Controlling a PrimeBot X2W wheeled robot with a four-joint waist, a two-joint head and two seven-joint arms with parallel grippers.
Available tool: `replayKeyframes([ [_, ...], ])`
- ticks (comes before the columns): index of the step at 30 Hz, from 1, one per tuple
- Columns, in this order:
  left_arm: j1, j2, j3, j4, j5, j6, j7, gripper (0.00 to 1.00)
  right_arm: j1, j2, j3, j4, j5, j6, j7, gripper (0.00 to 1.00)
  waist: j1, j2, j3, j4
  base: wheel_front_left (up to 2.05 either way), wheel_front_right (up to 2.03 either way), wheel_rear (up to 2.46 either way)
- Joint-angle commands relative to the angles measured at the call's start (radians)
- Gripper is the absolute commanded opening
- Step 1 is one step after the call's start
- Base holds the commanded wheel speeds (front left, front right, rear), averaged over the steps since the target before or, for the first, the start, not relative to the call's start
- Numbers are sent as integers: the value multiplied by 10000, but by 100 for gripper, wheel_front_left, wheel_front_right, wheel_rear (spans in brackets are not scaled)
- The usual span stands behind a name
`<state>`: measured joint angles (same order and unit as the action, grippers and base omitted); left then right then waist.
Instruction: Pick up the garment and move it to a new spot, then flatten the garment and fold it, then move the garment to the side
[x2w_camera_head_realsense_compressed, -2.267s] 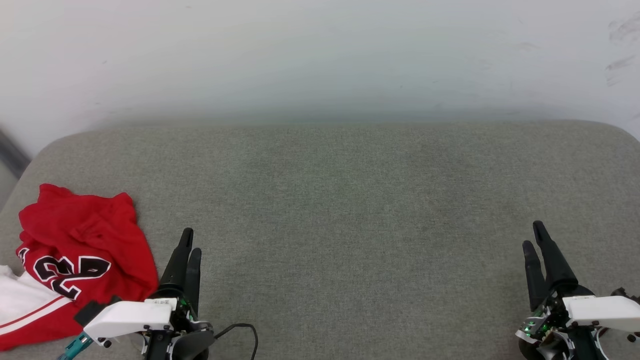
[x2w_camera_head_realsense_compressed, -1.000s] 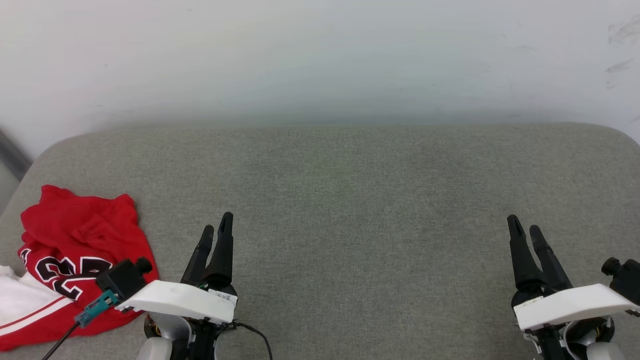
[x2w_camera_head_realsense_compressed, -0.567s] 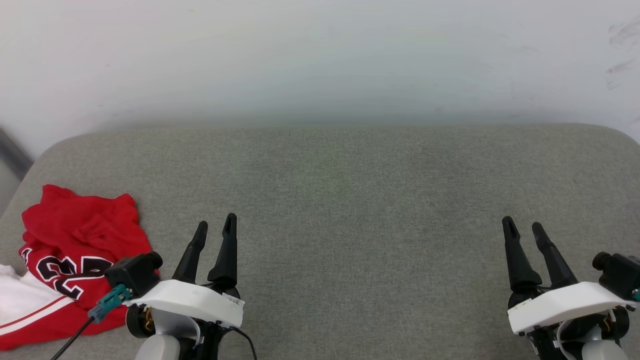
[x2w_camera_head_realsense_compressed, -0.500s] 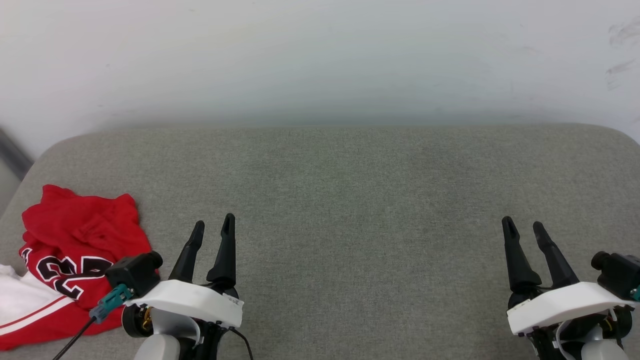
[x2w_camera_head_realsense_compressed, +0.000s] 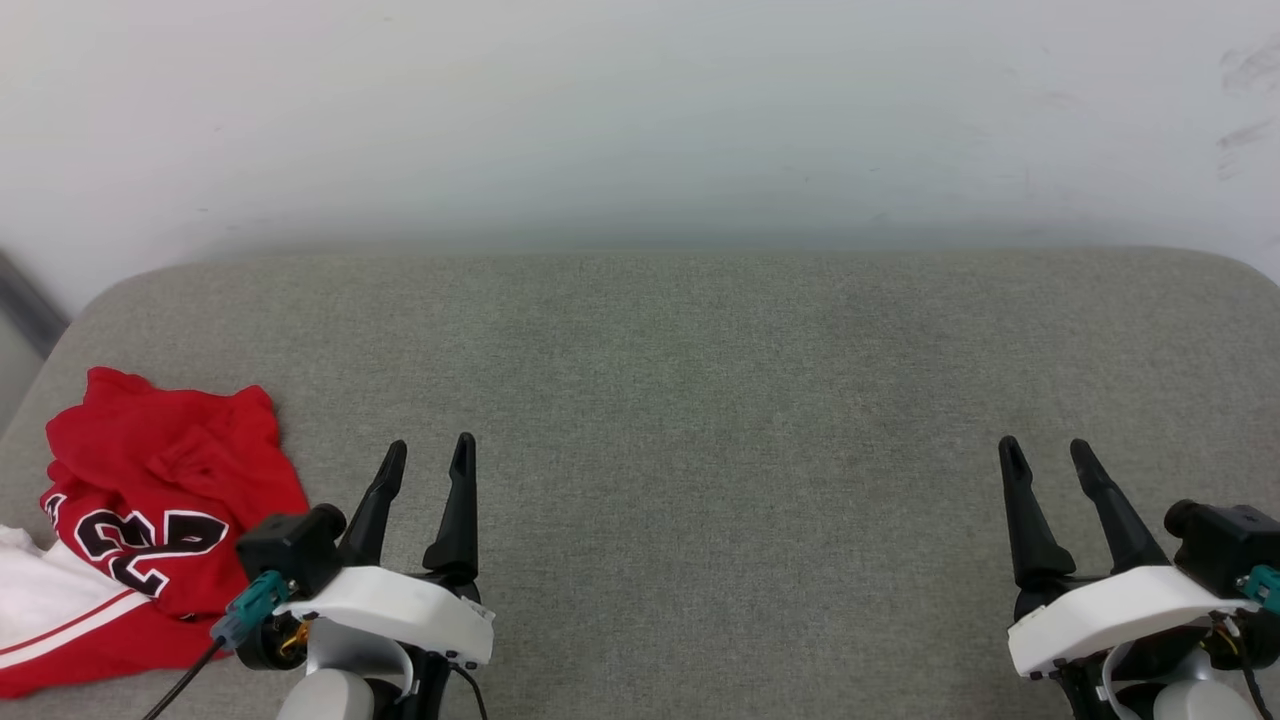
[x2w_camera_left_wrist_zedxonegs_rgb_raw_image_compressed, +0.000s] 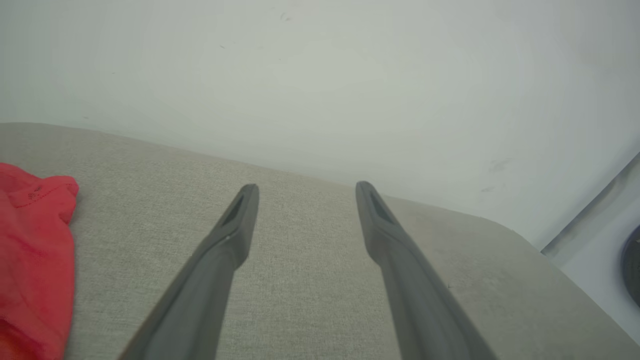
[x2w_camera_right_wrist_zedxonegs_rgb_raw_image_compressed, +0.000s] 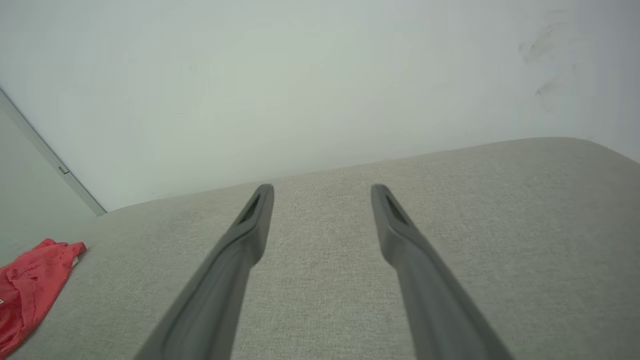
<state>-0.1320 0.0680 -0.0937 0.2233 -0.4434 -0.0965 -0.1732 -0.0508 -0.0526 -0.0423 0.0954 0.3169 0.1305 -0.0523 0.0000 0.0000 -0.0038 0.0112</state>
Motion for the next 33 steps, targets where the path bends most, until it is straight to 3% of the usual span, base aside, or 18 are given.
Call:
replayKeyframes([
  [1,-210,31,-28,-30,273,24,-104,100,-13,25,-6,-138,-254,3,-20,100,0,0,1,2,0,0,0],
  [33,-343,-117,-91,646,2405,154,-766,100,225,37,64,-264,-2298,2,-439,100,0,0,-39,-51,0,0,0],
])
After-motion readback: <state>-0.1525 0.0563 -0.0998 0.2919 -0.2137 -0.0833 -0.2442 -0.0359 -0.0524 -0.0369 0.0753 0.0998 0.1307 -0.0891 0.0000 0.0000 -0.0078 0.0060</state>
